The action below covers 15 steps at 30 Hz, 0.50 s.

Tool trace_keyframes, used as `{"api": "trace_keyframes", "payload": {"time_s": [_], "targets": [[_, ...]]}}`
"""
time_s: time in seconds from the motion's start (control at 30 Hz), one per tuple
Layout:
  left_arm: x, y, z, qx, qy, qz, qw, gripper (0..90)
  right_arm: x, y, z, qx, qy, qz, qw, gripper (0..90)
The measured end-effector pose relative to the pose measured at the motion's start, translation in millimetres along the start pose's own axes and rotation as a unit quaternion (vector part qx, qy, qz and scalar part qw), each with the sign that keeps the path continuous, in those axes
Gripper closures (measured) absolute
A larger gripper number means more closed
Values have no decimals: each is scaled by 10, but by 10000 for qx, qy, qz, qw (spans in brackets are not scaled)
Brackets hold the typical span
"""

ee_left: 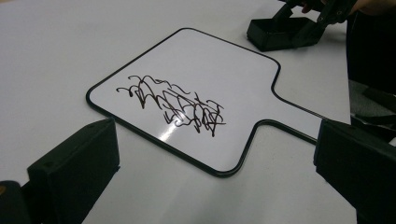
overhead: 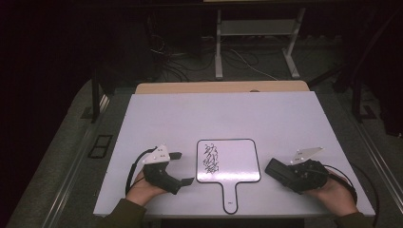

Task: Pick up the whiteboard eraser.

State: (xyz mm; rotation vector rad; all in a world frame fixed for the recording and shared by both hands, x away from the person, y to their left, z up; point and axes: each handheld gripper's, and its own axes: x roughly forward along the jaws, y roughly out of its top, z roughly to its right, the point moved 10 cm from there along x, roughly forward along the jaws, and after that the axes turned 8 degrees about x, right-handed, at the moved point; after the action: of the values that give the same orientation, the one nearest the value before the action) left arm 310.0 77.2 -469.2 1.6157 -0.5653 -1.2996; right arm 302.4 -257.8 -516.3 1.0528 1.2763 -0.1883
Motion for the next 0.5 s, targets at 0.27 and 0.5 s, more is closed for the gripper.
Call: {"api": "trace_keyframes", "payload": {"time_s": [0.27,0.5], "targets": [[0,3,2,-14,-16,24,10000,0,-24,26,-9,96,96,56,9999,385],[-6,-1,-18,-54,-34,44,10000,0,-67,117,-6,234,200,203,9993,386]]}}
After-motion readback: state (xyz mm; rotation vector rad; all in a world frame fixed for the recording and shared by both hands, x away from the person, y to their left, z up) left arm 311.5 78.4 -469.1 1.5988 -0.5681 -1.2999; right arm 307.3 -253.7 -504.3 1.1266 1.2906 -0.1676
